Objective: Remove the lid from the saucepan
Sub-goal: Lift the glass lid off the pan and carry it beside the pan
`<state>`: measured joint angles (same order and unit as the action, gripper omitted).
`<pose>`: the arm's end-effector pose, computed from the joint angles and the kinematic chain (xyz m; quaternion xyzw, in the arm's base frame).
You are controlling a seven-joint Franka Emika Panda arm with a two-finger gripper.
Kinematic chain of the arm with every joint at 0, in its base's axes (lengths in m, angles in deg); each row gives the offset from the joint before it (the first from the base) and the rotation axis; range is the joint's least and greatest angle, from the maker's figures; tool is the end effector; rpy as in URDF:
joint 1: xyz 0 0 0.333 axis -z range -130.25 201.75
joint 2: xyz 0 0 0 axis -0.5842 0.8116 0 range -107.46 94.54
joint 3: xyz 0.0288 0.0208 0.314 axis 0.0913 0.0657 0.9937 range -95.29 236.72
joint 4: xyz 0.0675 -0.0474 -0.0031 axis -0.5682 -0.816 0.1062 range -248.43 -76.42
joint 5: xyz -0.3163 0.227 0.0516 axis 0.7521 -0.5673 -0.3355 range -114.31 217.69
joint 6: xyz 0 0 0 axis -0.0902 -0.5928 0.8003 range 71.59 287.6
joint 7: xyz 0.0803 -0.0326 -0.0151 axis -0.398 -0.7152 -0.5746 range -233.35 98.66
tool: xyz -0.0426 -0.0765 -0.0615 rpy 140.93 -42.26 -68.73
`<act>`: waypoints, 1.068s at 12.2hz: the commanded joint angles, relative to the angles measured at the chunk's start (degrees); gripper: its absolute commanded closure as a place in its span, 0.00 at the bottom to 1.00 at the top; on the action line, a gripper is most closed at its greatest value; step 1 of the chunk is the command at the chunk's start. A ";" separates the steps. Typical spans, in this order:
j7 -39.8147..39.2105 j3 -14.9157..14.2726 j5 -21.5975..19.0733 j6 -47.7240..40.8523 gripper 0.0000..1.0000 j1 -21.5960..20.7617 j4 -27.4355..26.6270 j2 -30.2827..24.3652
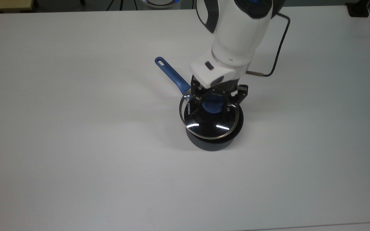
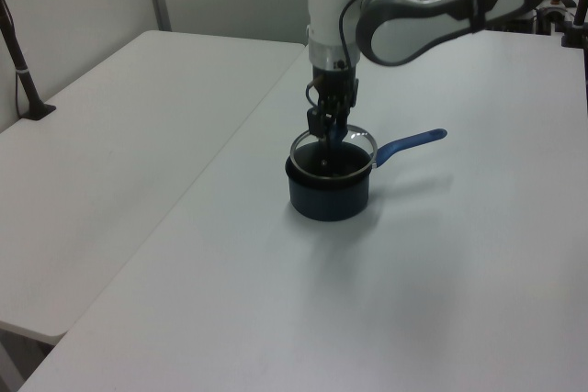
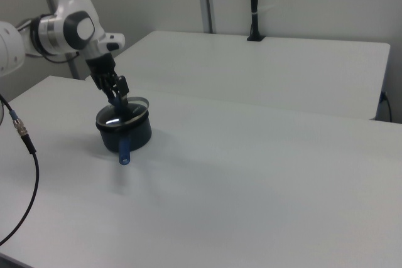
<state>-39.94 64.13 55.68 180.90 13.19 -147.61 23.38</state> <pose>0.6836 0.2084 0.4467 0.9943 -0.0810 0.0509 0.0461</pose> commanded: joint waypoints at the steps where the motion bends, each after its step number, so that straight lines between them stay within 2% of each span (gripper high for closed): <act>1: -3.40 -0.54 -3.45 -3.36 0.65 3.81 -3.72 -8.71; 3: -7.61 0.08 -4.96 -3.10 0.65 10.92 -5.59 -10.76; 7: -18.07 0.08 -4.87 -0.39 0.65 24.20 -9.80 -10.33; 11: -20.90 0.08 -4.87 16.90 0.65 29.84 -17.88 -5.68; 13: -24.58 0.08 -5.05 21.23 0.65 30.90 -21.83 -5.31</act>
<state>-60.69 63.82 51.80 197.14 43.06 -164.68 19.06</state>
